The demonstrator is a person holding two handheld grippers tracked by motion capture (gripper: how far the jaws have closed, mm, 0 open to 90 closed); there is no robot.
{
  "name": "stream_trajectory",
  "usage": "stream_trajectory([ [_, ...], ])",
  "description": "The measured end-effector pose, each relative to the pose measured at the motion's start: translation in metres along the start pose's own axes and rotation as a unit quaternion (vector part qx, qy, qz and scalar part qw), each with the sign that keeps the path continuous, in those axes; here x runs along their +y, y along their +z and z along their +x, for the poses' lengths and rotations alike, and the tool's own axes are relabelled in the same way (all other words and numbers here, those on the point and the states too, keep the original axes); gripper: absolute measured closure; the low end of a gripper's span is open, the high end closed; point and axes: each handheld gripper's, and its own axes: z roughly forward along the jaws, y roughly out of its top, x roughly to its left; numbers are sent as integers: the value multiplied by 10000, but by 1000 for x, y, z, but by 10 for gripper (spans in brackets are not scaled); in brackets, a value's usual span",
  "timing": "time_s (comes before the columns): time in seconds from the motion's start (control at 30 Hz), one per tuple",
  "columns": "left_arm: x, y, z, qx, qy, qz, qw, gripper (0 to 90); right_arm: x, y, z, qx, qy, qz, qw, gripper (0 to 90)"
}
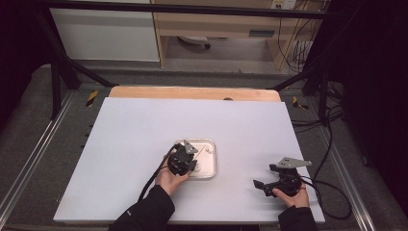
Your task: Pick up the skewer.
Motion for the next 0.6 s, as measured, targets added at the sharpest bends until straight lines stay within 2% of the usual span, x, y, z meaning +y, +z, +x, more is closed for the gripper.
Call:
stream_trajectory([
  [0.33,-3,1,-2,77,-140,-54,9999,874,0,0,0,-4,-12,-2,10000,9],
  [0.6,-3,1,-6,258,-219,-79,9994,885,0,0,0,4,-6,2,10000,9],
])
